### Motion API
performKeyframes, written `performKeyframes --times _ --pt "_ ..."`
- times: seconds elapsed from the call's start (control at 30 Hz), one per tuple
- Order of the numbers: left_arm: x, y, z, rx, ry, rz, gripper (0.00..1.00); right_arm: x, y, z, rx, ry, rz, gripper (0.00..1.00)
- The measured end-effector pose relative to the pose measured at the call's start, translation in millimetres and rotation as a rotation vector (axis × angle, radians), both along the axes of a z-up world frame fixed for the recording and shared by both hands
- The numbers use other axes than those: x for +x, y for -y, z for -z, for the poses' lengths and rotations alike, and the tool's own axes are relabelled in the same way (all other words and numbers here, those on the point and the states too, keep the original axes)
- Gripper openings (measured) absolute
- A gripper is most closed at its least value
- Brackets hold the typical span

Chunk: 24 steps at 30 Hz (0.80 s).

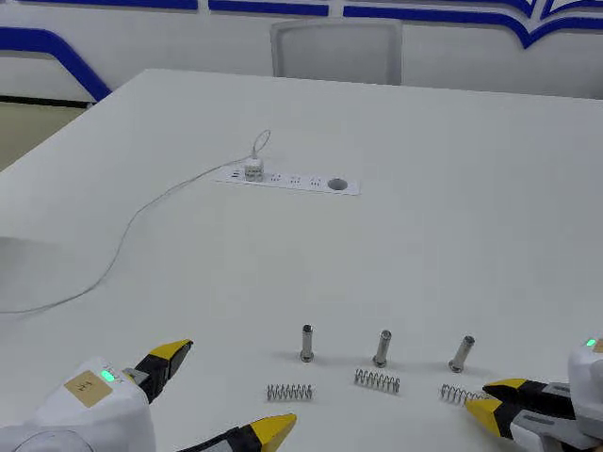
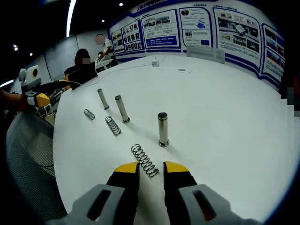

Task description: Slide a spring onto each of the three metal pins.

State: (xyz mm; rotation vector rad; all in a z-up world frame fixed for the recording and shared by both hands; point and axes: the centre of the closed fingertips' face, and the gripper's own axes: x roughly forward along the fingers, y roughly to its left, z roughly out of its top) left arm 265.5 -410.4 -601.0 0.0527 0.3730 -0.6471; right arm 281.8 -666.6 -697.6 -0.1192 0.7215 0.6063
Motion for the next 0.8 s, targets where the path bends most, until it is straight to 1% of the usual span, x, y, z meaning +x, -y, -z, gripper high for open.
performKeyframes --times 0.03,0.1,0.13,0.17,0.2,0.3,0.5,0.57,0.67,0.8 --pt "-0.1 0.1 0.0 -0.001 -0.002 0.000 0.83 0.0 -0.3 0.6 -0.004 -0.001 -0.006 0.21" --pt "0.4 -0.2 -0.7 -0.005 0.001 -0.003 0.83 1.3 0.2 1.3 -0.026 0.011 -0.017 0.21" --pt "0.5 -0.5 -0.6 -0.004 0.000 -0.005 0.83 0.8 -0.8 1.9 -0.027 0.010 -0.027 0.21" --pt "0.3 -0.6 0.0 -0.003 -0.003 -0.005 0.83 -0.5 -2.9 2.3 -0.018 0.003 -0.037 0.21" --pt "0.3 -0.7 0.4 -0.002 -0.006 -0.005 0.83 -0.5 -4.6 1.8 -0.012 0.007 -0.042 0.21" --pt "0.3 -0.9 0.5 -0.001 -0.006 -0.007 0.83 0.0 -5.0 3.1 -0.035 0.013 -0.066 0.21" --pt "-0.4 -0.6 0.7 -0.001 -0.007 -0.005 0.83 -1.6 -4.8 3.0 -0.047 0.020 -0.086 0.19" --pt "-0.6 -0.4 0.5 -0.002 -0.007 -0.004 0.83 -1.5 -3.0 3.7 -0.076 0.033 -0.093 0.17" --pt "-0.8 -0.2 0.7 -0.001 -0.008 -0.001 0.83 -2.0 -3.8 4.0 -0.072 0.033 -0.095 0.17" --pt "-1.6 0.5 1.8 0.000 -0.012 0.004 0.83 -4.0 -5.8 4.1 -0.089 0.042 -0.120 0.15"
